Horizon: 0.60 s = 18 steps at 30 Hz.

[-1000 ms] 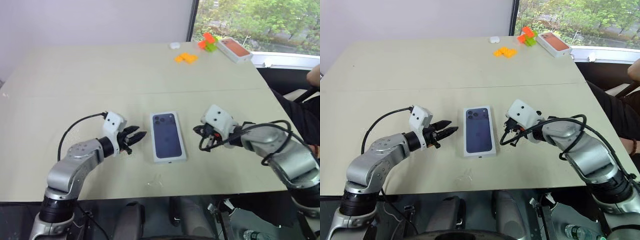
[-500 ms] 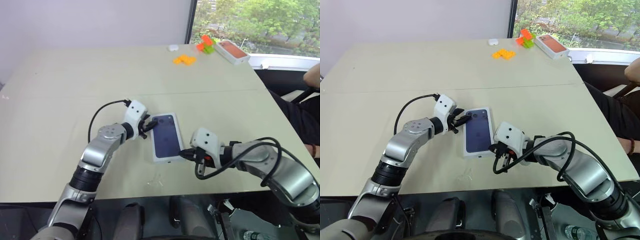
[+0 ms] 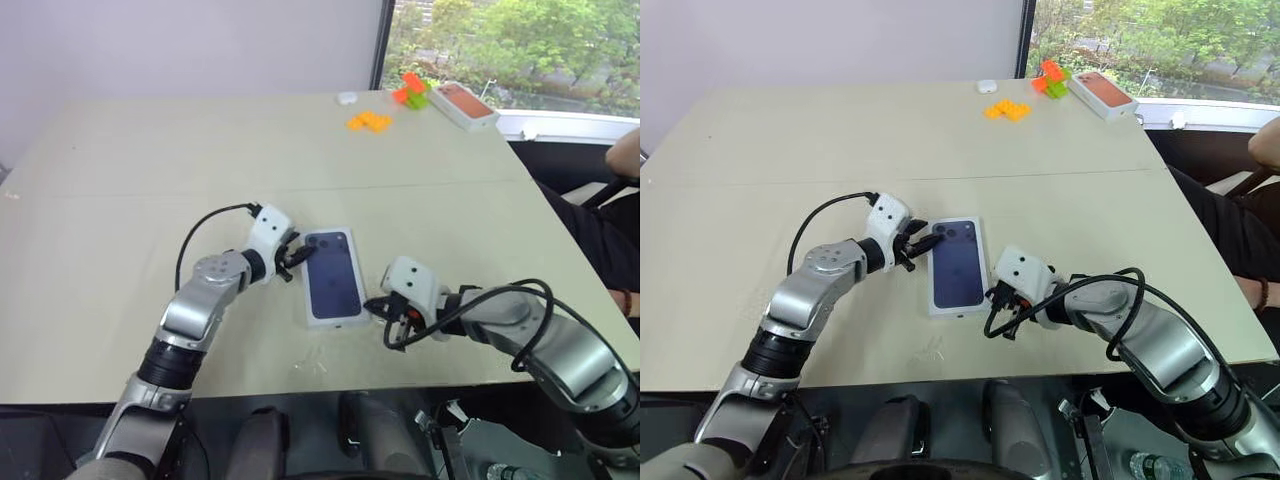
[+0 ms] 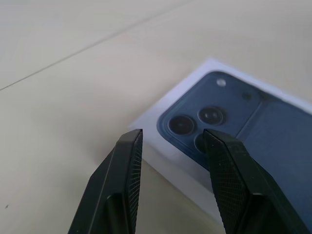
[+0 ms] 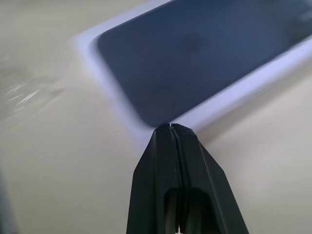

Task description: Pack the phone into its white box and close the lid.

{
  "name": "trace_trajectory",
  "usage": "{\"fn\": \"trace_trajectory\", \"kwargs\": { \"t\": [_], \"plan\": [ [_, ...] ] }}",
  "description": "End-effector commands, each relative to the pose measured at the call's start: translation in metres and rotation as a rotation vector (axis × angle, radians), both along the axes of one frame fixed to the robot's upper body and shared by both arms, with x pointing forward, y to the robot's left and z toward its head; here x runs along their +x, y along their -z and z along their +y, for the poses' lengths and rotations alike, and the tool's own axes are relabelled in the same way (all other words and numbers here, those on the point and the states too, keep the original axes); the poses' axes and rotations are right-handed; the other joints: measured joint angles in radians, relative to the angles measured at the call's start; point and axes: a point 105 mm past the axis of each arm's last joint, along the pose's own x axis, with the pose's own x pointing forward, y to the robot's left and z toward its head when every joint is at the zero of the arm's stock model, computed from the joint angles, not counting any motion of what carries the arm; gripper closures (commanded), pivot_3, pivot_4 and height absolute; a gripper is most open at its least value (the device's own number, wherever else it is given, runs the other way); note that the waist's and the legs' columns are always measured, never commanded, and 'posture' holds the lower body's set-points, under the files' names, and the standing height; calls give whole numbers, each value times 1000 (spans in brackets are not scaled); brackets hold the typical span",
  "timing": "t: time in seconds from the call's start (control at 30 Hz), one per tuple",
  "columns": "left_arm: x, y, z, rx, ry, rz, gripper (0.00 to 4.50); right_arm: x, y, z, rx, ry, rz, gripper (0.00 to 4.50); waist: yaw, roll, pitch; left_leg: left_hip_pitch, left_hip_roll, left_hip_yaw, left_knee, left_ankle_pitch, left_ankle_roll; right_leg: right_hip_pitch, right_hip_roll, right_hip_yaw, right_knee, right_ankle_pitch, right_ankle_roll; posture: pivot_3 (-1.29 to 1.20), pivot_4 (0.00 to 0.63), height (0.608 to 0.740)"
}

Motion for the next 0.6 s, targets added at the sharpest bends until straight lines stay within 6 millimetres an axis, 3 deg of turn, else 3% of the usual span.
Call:
{"fn": "trace_trajectory", "kwargs": {
  "t": [0.03,0.23,0.33,0.43,0.6],
  "plan": [
    [-4,-40,49,-86,-117,-142,2385,24,-40,-19,90,120,-256,4500,-3,0,0,0,0,0,0,0,0,0,0,0,0,0,0,0,150,740],
    [-37,-18,147,2,-332,-92,2385,42,-40,-66,236,290,-210,4500,-2,0,0,1,2,0,-2,0,0,-1,2,0,0,0,0,0,150,740],
    [-50,-12,178,11,-406,-77,2385,45,-44,-77,332,329,-199,4500,4,0,0,0,2,1,-2,0,0,-1,0,0,-3,-1,-1,0,150,740],
    [-61,-10,197,-12,-468,-74,2385,47,-48,-81,393,330,-187,4500,5,0,0,-1,2,1,-1,0,0,0,-2,0,-3,-2,-3,0,150,740],
    [-69,-2,202,18,-484,-54,2385,43,-39,-76,355,260,-153,4500,1,0,1,0,2,1,-1,0,0,0,-2,0,-3,-2,-3,0,150,740]
  ]
}}
